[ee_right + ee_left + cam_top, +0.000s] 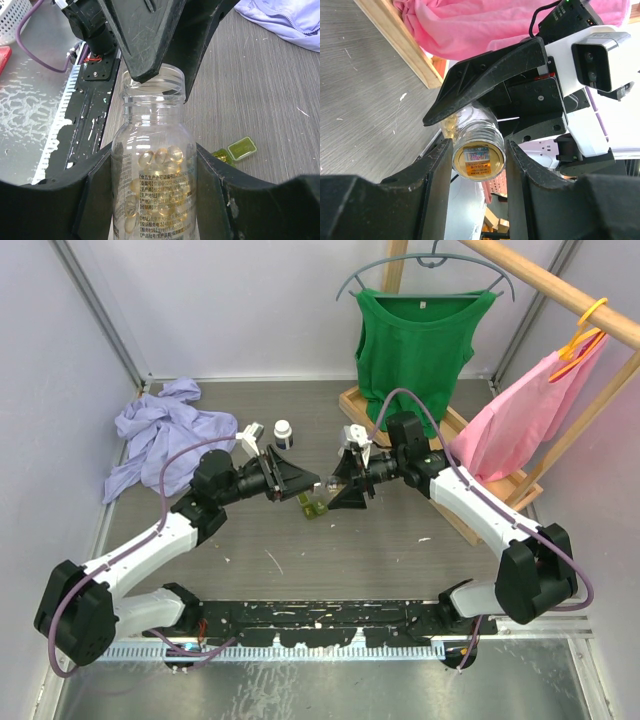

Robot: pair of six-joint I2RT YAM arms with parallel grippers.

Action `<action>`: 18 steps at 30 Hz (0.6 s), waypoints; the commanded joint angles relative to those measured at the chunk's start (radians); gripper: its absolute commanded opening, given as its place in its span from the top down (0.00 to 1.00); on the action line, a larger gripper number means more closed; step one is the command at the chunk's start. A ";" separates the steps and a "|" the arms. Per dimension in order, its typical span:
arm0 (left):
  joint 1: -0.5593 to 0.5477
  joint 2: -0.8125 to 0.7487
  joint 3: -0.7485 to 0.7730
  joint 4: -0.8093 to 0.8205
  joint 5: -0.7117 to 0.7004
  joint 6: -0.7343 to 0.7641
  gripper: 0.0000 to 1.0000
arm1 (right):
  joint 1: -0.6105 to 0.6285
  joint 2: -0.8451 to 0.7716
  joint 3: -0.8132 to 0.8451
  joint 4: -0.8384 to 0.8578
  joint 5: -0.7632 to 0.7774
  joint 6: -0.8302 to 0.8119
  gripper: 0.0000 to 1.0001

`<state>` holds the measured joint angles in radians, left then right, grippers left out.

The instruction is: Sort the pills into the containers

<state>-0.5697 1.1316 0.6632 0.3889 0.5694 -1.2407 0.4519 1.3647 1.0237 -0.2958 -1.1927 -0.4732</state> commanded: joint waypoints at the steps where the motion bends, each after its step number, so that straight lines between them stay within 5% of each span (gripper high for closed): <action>1: -0.005 -0.003 0.050 0.060 0.036 0.012 0.77 | 0.012 -0.044 0.040 0.010 0.002 -0.017 0.99; 18: -0.007 0.023 0.145 -0.205 0.055 0.061 0.78 | 0.057 -0.047 0.076 -0.100 0.143 -0.133 0.99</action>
<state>-0.5701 1.1542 0.7441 0.2317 0.5903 -1.2083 0.4946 1.3560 1.0534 -0.3805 -1.0908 -0.5701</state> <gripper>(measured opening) 0.419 0.589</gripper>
